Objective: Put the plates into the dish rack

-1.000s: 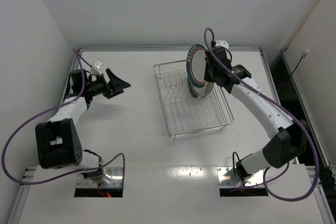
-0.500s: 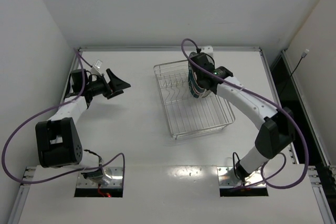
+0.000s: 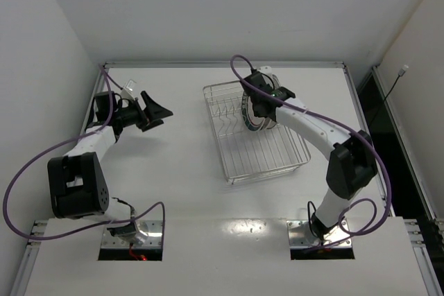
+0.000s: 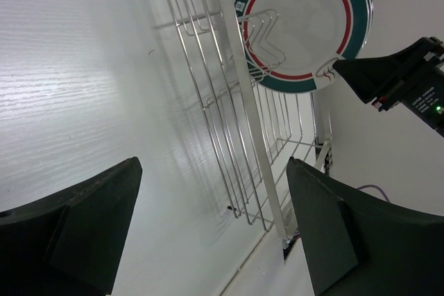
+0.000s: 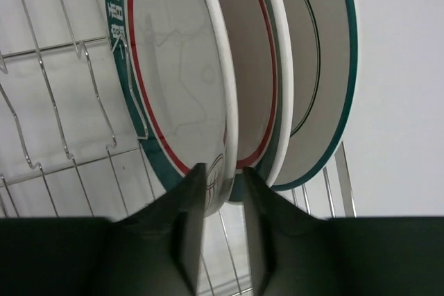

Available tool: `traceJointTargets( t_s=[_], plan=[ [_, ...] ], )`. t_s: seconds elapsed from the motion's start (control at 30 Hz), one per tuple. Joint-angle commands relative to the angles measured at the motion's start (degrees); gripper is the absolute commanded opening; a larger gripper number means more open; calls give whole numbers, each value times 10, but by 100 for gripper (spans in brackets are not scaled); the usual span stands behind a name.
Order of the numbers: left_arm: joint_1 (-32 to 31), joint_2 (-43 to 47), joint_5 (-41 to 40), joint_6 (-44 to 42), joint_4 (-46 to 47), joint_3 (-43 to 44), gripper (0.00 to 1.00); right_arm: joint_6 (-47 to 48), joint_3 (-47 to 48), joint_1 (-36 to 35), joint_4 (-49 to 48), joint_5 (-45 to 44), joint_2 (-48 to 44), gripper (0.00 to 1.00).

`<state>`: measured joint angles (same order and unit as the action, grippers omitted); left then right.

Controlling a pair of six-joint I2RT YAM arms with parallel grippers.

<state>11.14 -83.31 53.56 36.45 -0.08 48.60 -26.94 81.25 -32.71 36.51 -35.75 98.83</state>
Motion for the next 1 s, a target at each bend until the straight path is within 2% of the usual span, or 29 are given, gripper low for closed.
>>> traceJointTargets(
  t_s=[0.0,0.03,0.13,0.17,0.33,0.47,0.53,0.57,0.8,0.97],
  plan=[
    [-1,-5,5,-9,5,21,83,6,16,4,5,4,-39,29],
    [-1,-5,5,-9,5,21,83,6,16,4,5,4,-46,46],
    [-1,-5,5,-9,5,21,83,6,10,9,19,4,-84,62],
    [-1,-5,5,-9,5,21,83,6,10,9,19,4,-93,64],
    [-1,-5,-16,-22,-15,26,83,11,-14,9,34,9,-177,72],
    [-1,-5,-28,-28,-27,32,83,23,-69,14,16,57,-266,77],
    [-1,-5,-34,-33,-34,32,83,15,-96,14,49,57,-303,77],
    [-1,-5,-34,-33,-39,32,83,-12,-148,26,78,44,-335,77],
    [-1,-11,-39,-33,-39,32,83,-29,-246,75,103,16,-377,77],
    [-1,-23,-34,-33,-39,32,83,-23,-296,139,81,77,-371,81]
  ],
)
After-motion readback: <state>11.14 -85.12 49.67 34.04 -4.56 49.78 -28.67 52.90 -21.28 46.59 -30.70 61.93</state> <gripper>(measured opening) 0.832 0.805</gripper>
